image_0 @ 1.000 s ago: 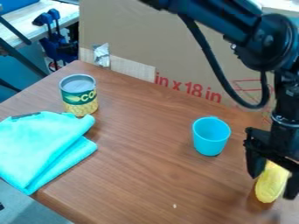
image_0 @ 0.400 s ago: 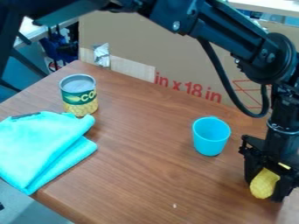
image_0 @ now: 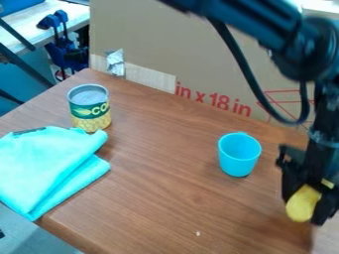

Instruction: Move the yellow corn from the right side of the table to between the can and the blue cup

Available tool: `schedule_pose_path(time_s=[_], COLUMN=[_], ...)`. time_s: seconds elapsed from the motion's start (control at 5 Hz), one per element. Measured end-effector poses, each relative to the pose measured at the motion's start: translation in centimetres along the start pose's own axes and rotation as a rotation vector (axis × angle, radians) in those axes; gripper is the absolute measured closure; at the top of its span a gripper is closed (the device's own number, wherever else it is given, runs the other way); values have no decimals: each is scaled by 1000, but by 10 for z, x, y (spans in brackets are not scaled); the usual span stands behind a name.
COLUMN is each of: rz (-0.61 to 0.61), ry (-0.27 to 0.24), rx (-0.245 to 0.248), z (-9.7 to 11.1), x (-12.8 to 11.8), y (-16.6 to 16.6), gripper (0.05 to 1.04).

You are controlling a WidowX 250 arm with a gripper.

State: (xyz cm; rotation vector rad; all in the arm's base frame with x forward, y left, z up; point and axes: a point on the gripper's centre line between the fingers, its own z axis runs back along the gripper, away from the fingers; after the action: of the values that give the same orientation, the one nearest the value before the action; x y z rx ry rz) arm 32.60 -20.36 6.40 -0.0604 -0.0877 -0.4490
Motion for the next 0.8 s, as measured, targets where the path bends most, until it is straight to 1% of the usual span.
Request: schedule_pose_path(time_s=[0.2, 0.4, 0.6, 0.8], rz=[-21, 70, 145, 239], ry=[-124, -132, -85, -48], rx=[37, 52, 67, 53], z=[36, 49, 50, 59], x=[0, -3, -14, -34], y=[22, 56, 92, 135], gripper=[402, 402, 402, 402])
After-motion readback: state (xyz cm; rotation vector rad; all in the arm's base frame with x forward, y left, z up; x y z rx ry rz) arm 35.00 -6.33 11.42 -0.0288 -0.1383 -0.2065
